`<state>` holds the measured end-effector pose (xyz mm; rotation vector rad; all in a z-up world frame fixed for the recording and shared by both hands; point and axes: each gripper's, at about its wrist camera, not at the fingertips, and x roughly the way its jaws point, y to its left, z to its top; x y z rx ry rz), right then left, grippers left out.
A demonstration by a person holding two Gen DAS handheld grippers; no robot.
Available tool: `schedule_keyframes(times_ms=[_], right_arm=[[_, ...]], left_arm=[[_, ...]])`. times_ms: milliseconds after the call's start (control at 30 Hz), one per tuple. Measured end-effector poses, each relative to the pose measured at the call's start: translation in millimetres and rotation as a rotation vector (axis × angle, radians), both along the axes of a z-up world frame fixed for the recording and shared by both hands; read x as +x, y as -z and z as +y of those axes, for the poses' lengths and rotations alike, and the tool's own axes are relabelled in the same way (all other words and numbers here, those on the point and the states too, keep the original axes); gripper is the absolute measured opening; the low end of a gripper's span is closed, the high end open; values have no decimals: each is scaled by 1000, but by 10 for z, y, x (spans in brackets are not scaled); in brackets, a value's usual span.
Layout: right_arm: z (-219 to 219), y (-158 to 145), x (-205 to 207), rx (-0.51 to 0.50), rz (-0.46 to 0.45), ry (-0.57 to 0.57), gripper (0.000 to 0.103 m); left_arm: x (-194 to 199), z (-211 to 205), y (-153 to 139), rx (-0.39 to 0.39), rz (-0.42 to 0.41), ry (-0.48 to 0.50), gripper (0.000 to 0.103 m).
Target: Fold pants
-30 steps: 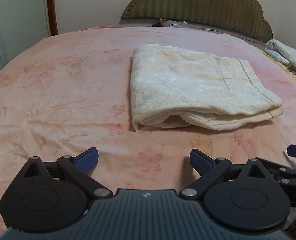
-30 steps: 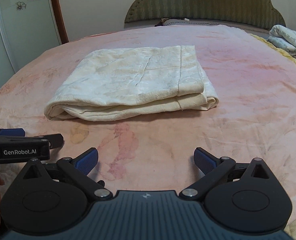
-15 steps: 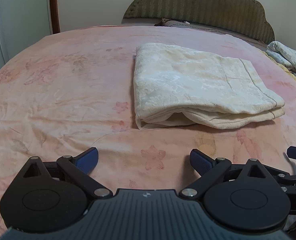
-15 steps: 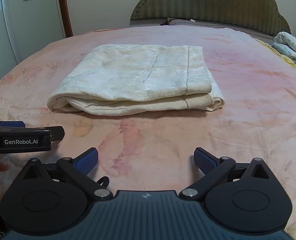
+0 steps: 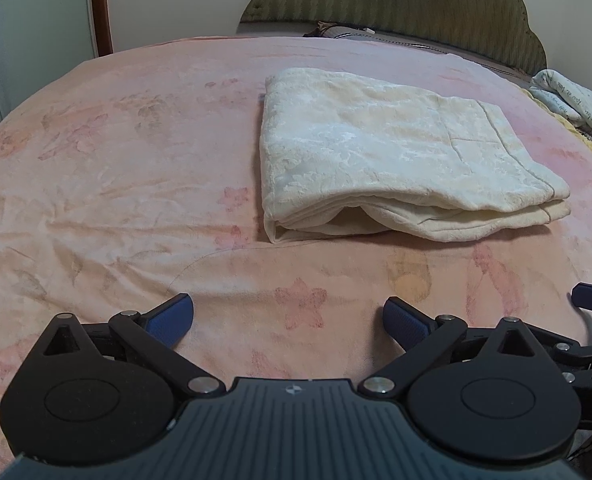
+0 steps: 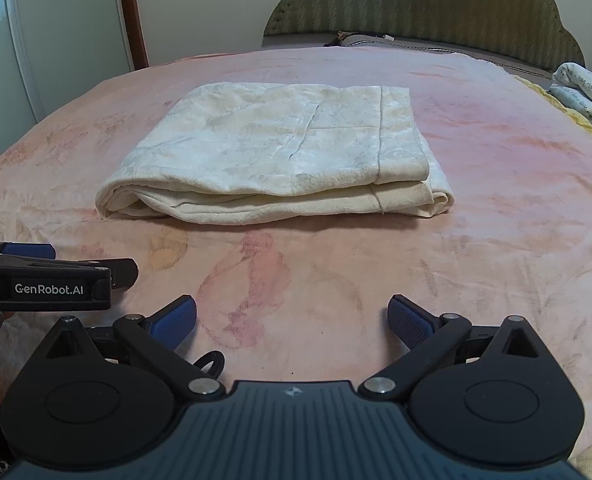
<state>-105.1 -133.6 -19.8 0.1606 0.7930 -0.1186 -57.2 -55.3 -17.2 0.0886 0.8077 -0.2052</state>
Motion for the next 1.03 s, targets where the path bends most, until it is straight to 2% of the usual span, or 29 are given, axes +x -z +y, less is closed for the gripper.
schedule_keyframes(times_ms=[267,633,833,1033], right_arm=[[9,3,3,-2,-1,-1,103],[-105,-75,-27,-24,-24,27,103],[-92,-66,-23,-28,-20,13,103],[-91,-58,-24,-29,-16,7,103]], left_arm=[[-24,4,0,5,-2,8,103],[-65,106,-85,-76,-13,-54,102],[-64,93,-68,-53,-13,-60,102],[-91,58,-83,-25,-48,-37,102]])
